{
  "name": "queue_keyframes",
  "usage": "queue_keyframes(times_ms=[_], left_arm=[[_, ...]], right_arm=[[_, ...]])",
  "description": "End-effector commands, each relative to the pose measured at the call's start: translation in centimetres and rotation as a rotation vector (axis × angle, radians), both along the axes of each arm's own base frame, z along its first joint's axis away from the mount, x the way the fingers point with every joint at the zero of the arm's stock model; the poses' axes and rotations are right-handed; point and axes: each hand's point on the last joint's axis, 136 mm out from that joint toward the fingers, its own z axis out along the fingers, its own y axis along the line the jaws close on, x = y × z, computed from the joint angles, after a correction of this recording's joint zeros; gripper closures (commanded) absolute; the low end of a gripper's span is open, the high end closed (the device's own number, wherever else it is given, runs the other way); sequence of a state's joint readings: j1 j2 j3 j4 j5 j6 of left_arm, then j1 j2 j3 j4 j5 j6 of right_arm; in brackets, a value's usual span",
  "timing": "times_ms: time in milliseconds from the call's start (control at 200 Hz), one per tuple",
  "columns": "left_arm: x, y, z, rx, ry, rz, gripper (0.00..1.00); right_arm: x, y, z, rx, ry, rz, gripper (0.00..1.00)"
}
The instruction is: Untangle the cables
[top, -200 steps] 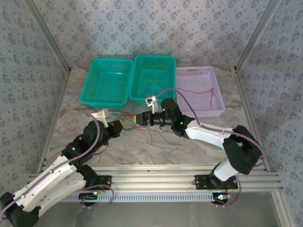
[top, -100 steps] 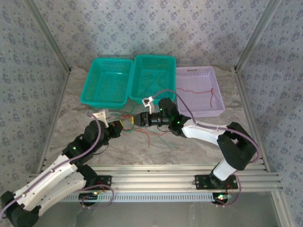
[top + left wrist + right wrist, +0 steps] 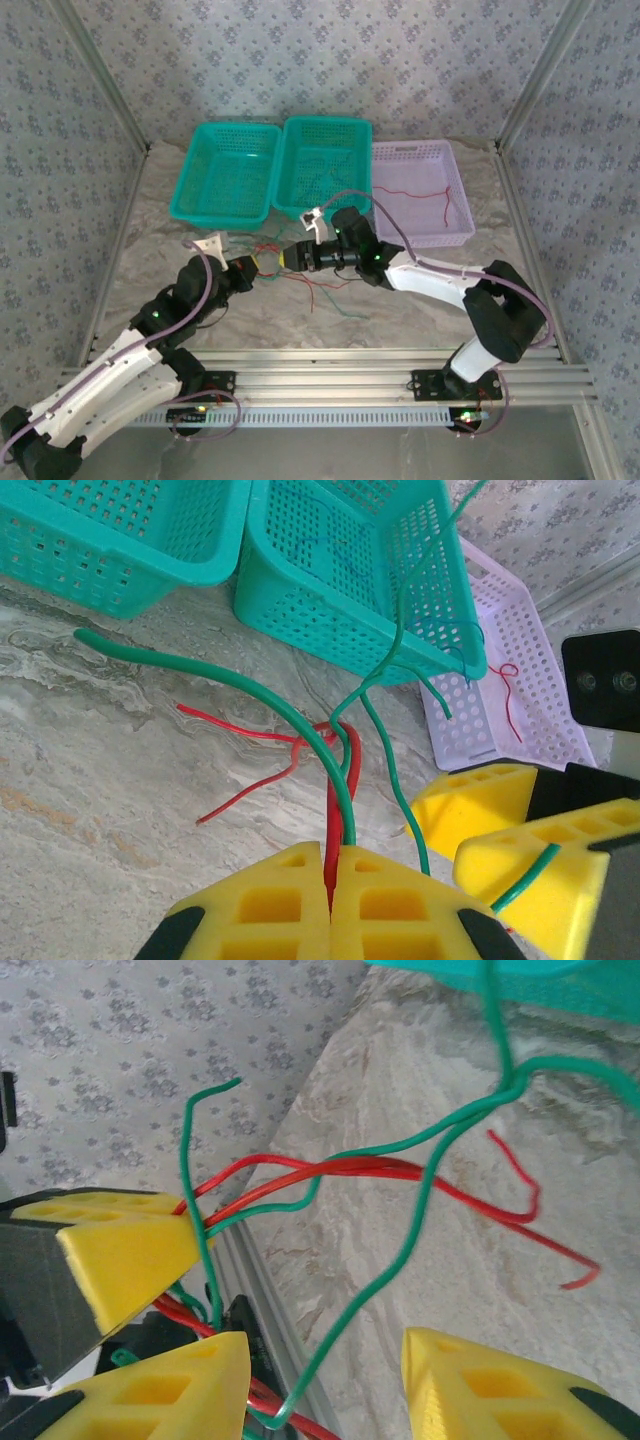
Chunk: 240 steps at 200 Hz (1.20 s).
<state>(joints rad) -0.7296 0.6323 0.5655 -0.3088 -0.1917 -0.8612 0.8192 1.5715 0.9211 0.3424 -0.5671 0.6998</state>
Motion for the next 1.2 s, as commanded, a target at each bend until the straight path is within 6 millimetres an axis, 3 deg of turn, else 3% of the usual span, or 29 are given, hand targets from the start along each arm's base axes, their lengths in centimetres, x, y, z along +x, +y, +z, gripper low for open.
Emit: queue_keyframes(times_ms=[0, 230, 410, 645, 814, 924, 1194], left_arm=[[0.3, -0.9, 1.9, -0.048, -0.046, -0.018, 1.00], [0.2, -0.6, 2.0, -0.048, -0.053, -0.008, 1.00], [0.1, 0.0, 2.3, -0.038, -0.066, 0.008, 1.00], [0.2, 0.1, 3.2, -0.067, -0.096, 0.020, 1.00], [0.3, 0.1, 3.0, -0.074, -0.093, 0.023, 1.00], [0.1, 0.4, 2.9, -0.060, -0.089, 0.031, 1.00], [-0.5, 1.5, 1.8, -0.013, -0.064, 0.048, 1.00]], right_arm=[[-1.4, 2.2, 1.7, 0.074, -0.014, 0.077, 0.56], [-1.4, 2.3, 1.6, 0.075, -0.014, 0.079, 0.67], [-1.3, 1.8, 0.5, 0.019, -0.010, 0.072, 0.57], [-1.7, 2.5, -0.4, 0.017, 0.026, 0.098, 0.60], [-1.7, 3.0, 0.4, 0.044, 0.015, 0.104, 0.82], [-0.6, 1.2, 1.1, 0.024, -0.034, 0.032, 1.00], [3.5, -7.6, 1.4, -0.153, -0.169, -0.270, 1.00]])
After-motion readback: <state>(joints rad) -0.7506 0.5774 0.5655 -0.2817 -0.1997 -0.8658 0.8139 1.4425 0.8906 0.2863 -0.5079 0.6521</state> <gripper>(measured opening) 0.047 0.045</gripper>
